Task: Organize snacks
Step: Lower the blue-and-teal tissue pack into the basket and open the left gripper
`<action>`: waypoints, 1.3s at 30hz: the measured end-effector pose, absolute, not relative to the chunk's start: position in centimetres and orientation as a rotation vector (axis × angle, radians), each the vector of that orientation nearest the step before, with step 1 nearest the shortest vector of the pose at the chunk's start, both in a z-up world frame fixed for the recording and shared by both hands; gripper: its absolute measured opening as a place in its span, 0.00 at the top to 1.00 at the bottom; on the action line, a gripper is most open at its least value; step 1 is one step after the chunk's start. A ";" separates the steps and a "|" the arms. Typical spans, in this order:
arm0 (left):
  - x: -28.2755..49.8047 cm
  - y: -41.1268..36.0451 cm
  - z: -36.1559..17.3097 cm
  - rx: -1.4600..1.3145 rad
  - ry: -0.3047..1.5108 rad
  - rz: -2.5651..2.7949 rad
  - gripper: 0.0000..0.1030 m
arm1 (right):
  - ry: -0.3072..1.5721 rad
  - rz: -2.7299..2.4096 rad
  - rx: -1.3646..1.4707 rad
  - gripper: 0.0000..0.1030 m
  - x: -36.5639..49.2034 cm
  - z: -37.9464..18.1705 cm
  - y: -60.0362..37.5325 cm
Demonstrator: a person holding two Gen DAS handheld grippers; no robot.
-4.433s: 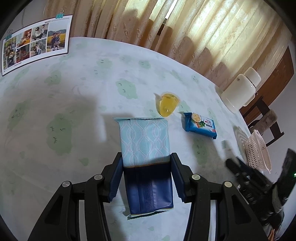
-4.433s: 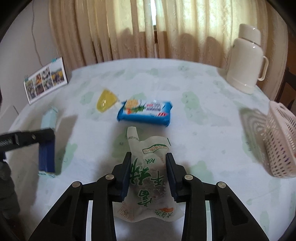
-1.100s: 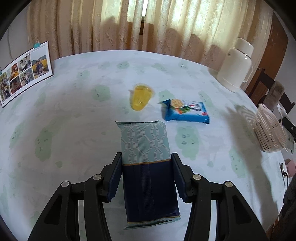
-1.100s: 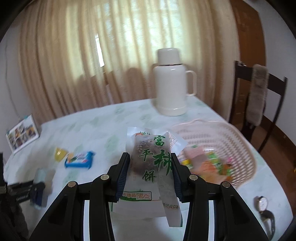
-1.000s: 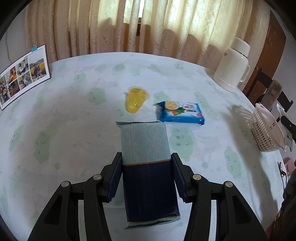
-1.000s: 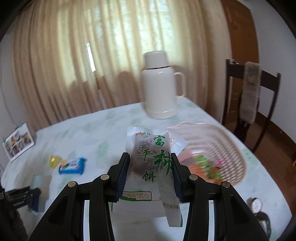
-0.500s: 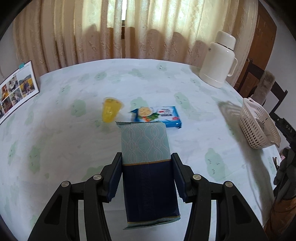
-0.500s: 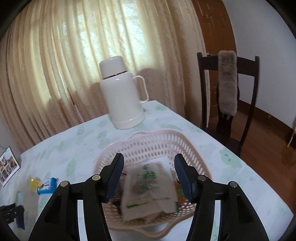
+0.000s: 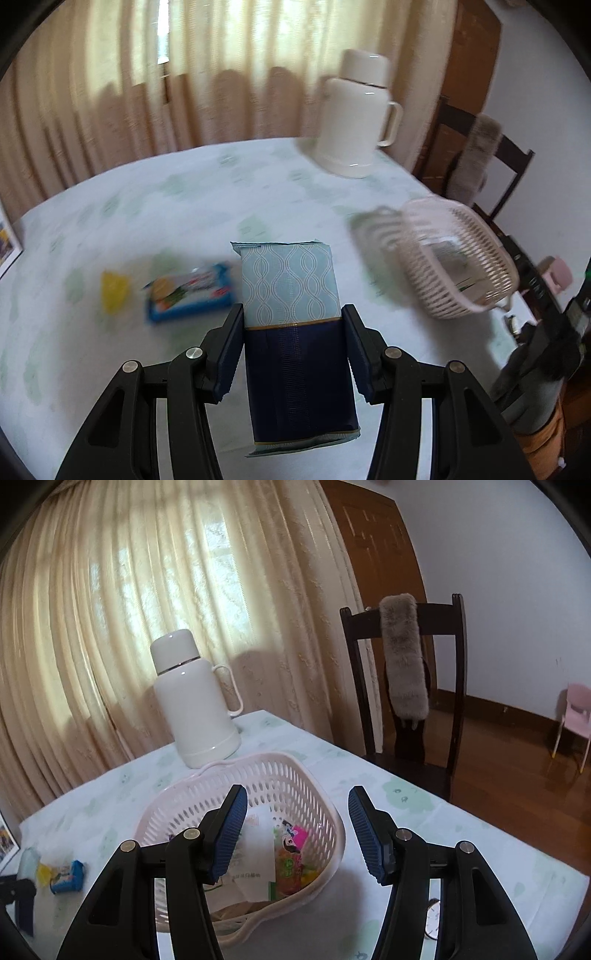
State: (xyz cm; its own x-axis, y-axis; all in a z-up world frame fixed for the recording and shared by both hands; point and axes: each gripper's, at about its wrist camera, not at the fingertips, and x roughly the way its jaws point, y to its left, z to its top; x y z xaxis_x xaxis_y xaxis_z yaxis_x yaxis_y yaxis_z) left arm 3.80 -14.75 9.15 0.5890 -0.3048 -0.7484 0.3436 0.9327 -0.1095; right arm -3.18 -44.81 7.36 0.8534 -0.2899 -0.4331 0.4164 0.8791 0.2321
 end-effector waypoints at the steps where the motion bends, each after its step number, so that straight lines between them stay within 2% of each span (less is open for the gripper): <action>1: 4.0 -15.6 9.3 0.052 0.860 -0.393 0.54 | 0.395 -0.380 0.324 0.43 -3.3 7.4 -44.7; 6: 5.2 -20.7 10.0 0.086 0.836 -0.466 0.54 | 0.373 -0.394 0.334 0.38 -3.8 7.6 -44.9; 23: 7.8 -29.9 9.7 0.096 0.858 -0.637 0.53 | 0.356 -0.373 0.399 0.38 -4.3 7.4 -46.0; 25: 8.2 -30.3 9.7 0.066 0.863 -0.656 0.52 | 0.355 -0.372 0.403 0.38 -4.4 7.4 -46.1; 29: 8.7 -29.9 10.0 0.013 0.859 -0.659 0.42 | 0.358 -0.371 0.405 0.38 -4.4 7.3 -46.1; 39: 9.3 -26.5 9.4 -0.002 0.885 -0.550 0.41 | 0.358 -0.364 0.393 0.38 -4.3 7.4 -45.8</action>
